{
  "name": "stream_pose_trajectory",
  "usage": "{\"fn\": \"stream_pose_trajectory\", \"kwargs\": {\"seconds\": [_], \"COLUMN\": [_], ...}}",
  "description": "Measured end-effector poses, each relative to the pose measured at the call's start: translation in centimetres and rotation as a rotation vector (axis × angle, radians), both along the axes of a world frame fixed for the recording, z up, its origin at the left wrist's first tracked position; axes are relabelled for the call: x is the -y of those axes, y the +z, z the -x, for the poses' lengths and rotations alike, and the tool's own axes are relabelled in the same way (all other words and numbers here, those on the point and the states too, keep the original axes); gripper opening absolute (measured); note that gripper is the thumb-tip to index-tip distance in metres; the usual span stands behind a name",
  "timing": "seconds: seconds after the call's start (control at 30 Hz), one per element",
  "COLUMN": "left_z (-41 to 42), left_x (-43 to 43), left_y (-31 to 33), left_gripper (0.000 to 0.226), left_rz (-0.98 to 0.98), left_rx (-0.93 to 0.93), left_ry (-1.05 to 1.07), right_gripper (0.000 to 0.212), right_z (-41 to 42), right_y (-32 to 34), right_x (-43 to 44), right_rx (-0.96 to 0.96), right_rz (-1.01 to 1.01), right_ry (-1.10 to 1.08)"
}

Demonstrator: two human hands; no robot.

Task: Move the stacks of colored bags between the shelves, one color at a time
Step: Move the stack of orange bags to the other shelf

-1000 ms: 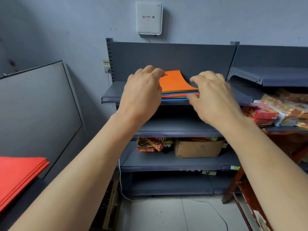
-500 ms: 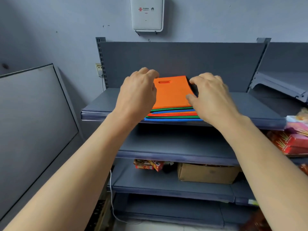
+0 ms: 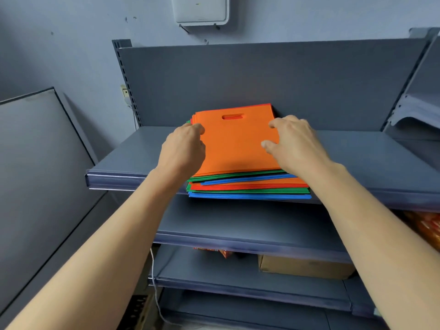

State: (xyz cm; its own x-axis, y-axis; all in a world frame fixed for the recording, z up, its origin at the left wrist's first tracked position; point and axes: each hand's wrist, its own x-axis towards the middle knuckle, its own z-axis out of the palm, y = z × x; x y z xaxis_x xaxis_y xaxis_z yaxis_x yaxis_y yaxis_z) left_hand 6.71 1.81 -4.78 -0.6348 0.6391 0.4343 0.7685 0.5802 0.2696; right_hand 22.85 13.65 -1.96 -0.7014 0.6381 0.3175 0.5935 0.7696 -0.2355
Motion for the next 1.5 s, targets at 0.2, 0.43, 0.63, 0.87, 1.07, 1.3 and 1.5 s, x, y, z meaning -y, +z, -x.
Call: {"fn": "stream_pose_trajectory", "kwargs": {"seconds": [0.2,0.43,0.63,0.87,1.07,1.3,1.5], "left_z": [3.3,5.4,5.8,6.6,6.1,4.5,4.3], "left_x": [-3.5,-5.3,-6.0,-6.5,-6.8,-7.6,-7.4], "left_y": [-1.9,-3.0,-3.5,-3.5,-3.8,-3.9,-4.0], "left_gripper": [0.032,0.025,0.036,0.064,0.048,0.055,0.05], "left_rz": [0.148,0.253,0.204,0.096,0.105,0.286,0.276], "left_rx": [0.286,0.444,0.542,0.74,0.543,0.078,0.088], "left_ry": [0.061,0.073,0.124,0.161,0.091,-0.006,0.008], "right_gripper": [0.054,0.073,0.076,0.095,0.097,0.093,0.091], "right_z": [2.5,4.8,6.4,6.9,7.0,7.0,6.8], "right_y": [-1.2,-4.7,-5.4,-6.0,-6.1,-6.2,-6.3], "right_x": [-3.1,-4.9,-6.1,-7.6,-7.8,-7.7,-7.6], "right_rx": [0.075,0.253,0.311,0.365,0.378,0.393,0.389], "right_rz": [0.084,0.256,0.29,0.395,0.399,0.39,0.388], "right_ry": [-0.045,-0.067,-0.108,-0.215,-0.226,-0.229,-0.224]}}
